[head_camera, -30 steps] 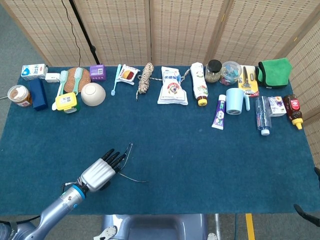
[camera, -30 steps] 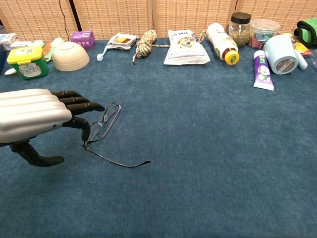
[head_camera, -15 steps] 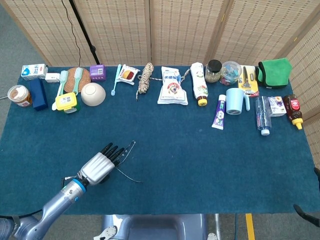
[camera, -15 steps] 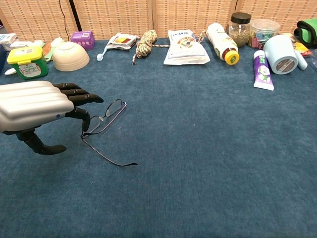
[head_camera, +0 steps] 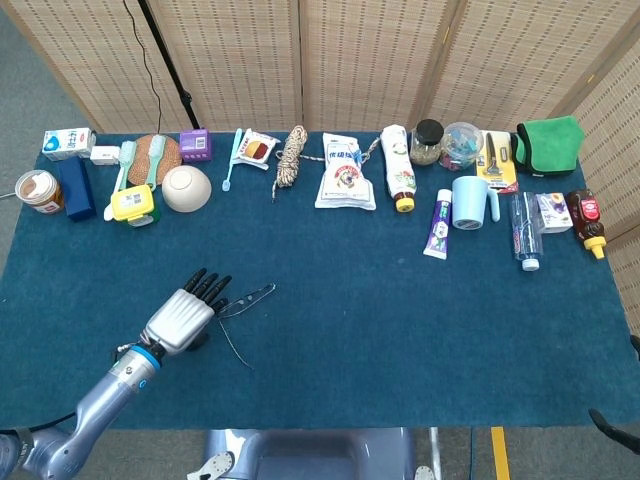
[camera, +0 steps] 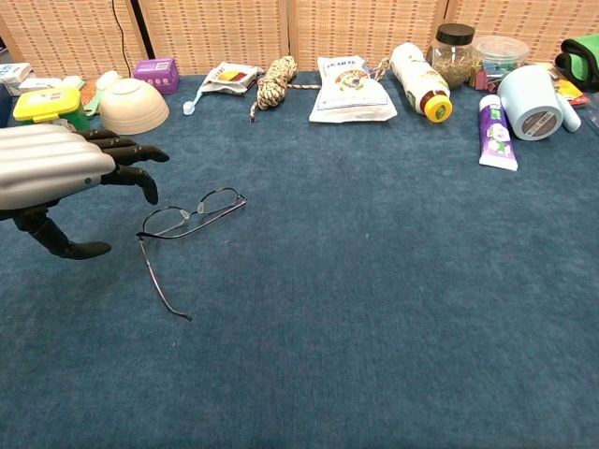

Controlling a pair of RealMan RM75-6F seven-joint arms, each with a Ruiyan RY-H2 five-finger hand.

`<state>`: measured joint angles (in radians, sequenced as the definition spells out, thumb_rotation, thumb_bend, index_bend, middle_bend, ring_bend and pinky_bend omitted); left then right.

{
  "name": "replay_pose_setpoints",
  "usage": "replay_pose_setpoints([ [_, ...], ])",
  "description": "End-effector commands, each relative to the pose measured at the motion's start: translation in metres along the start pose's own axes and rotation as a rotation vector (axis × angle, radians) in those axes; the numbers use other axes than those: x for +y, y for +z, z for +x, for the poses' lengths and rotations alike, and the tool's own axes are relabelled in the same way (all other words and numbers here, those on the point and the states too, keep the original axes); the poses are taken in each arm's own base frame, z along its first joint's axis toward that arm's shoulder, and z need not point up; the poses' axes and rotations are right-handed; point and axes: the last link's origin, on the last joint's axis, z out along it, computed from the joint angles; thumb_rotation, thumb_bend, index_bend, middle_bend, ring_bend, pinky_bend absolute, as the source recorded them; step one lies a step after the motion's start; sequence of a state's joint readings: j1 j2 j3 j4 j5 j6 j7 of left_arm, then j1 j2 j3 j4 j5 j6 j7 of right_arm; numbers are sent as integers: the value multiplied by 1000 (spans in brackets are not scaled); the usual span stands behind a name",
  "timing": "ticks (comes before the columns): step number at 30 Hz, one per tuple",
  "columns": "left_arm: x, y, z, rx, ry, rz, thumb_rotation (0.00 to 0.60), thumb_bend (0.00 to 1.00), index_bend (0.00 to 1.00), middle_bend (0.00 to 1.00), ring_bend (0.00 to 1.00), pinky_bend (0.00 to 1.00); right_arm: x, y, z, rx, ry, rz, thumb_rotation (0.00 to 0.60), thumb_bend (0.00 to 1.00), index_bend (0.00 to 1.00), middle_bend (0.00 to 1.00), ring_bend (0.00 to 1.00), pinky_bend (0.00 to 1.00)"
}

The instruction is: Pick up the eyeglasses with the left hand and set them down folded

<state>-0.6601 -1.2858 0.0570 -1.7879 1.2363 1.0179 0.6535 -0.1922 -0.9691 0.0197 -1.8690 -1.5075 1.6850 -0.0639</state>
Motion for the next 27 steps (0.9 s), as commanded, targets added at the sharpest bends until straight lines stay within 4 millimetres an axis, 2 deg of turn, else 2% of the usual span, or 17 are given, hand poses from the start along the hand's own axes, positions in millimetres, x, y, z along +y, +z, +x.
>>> replay_pose_setpoints([
  [1,-5,-8,-2,-8,-26,11,510,304,132,0,0,0,0,1,-1,-4,3,4,600,1,25,0,0,13],
  [4,-9,-11,-6,-11,-47,24,506,301,81,0,0,0,-1,2,-2,-8,5,8,600,1,25,0,0,13],
  [12,-14,0,-17,-44,-67,46,493,276,70,0,0,0,-1,2,-2,-7,5,9,600,1,25,0,0,13],
  [27,2,32,-22,-90,-74,9,494,277,59,0,0,0,2,2,1,0,-3,-9,600,1,25,0,0,14],
])
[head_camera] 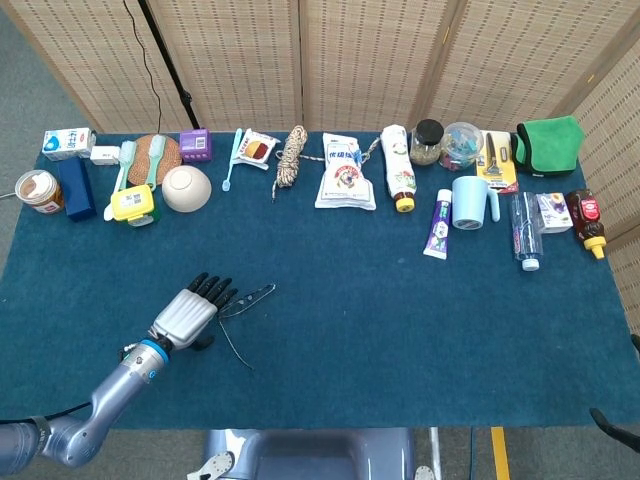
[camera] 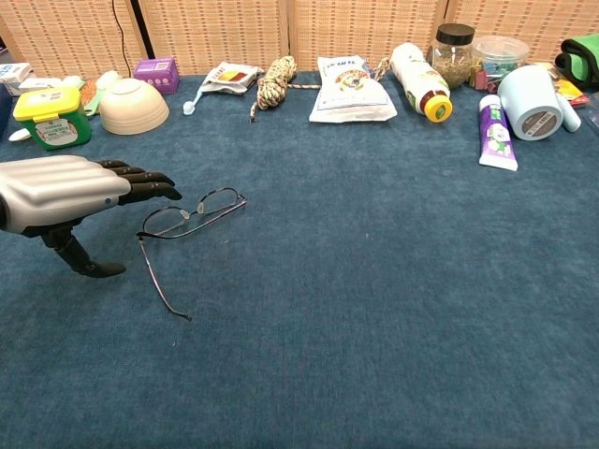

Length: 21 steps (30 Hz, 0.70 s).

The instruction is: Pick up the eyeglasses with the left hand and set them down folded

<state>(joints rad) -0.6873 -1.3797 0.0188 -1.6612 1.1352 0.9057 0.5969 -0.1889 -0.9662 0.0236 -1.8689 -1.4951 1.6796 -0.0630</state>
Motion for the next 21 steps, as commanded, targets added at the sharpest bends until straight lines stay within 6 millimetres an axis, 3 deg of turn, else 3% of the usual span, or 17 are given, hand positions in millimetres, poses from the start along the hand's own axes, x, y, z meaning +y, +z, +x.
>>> replay_pose_setpoints([
  [1,2,5,1,-4,8,-7,493,276,57,0,0,0,0,0,0,1,0,-2,600,1,24,0,0,14],
  [21,14,18,7,-29,40,-46,492,276,57,0,0,0,3,-4,3,5,-5,-20,600,1,24,0,0,16],
])
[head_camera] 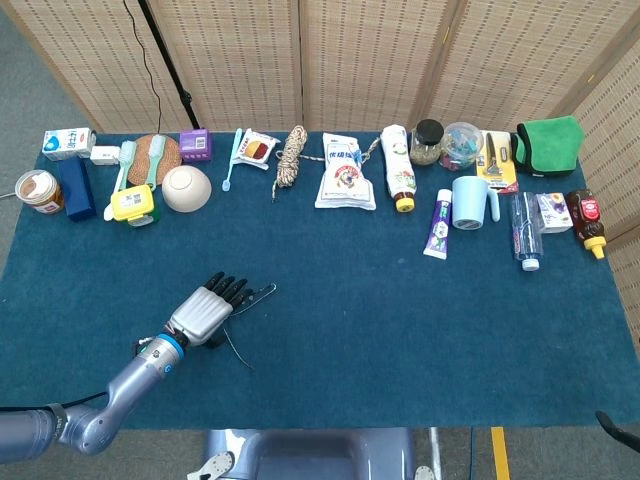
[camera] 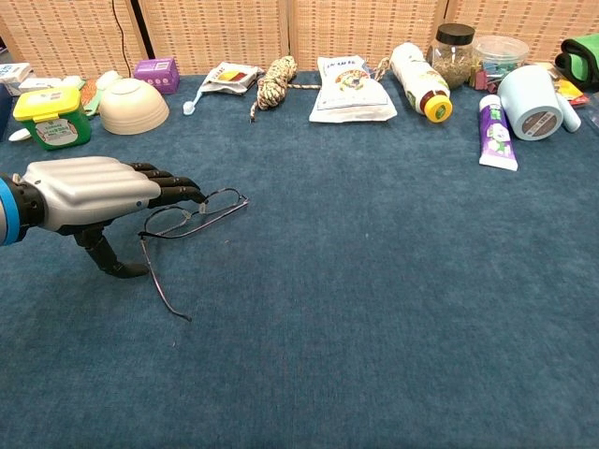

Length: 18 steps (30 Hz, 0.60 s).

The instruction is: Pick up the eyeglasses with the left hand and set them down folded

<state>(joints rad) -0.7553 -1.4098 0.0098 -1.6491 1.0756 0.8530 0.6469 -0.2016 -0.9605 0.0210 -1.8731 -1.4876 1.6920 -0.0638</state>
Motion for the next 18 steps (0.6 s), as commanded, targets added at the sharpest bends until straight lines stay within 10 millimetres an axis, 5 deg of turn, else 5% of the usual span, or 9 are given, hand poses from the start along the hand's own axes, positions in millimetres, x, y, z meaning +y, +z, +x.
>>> replay_pose_setpoints([
  [1,1,1,0,-5,1,-3,492,276,57,0,0,0,0,0,0,0,0,0,600,1,24,0,0,16],
  [18,-1,-3,-6,-13,-18,13,493,276,164,0,0,0,-1,0,0,-4,-1,1,600,1,24,0,0,18],
])
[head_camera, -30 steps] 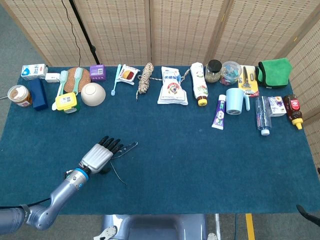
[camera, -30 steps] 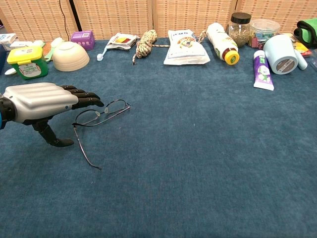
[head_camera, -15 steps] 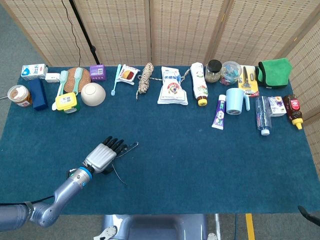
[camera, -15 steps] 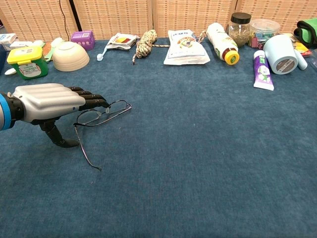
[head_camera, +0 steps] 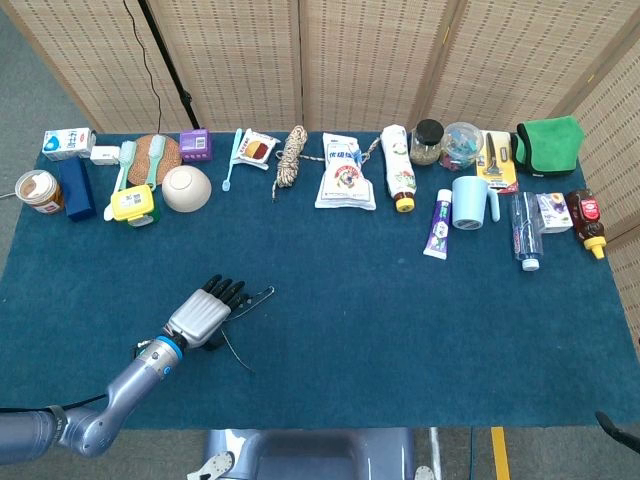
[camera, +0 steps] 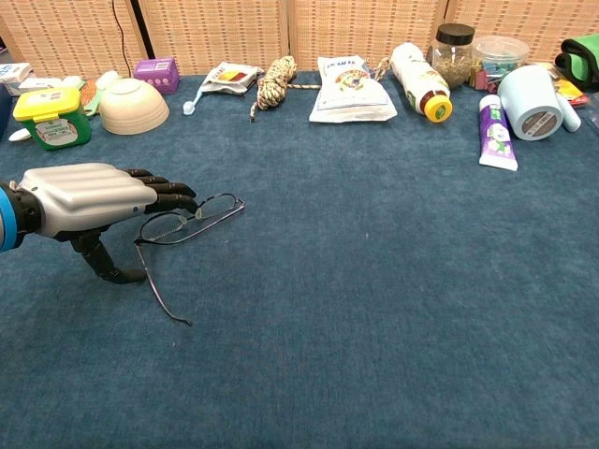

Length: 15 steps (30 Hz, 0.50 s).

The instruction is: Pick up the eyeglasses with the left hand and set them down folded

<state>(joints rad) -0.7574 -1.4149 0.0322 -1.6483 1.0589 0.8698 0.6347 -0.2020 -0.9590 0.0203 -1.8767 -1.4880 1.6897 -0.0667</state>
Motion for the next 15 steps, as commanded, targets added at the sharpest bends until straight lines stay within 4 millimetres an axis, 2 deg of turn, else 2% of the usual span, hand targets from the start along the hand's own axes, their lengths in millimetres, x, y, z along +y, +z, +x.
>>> replay_pose_setpoints([
  [1,-1,-1,-2,-2,-5,5,494,276,174,0,0,0,-1,0,0,-1,0,3,600,1,24,0,0,19],
  [11,-3,0,-3,0,-9,13,492,276,236,0,0,0,-2,1,1,0,-3,4,600,2,24,0,0,19],
  [15,-3,1,-1,9,-9,18,491,277,290,0,0,0,-2,2,0,-3,-2,5,600,1,24,0,0,19],
])
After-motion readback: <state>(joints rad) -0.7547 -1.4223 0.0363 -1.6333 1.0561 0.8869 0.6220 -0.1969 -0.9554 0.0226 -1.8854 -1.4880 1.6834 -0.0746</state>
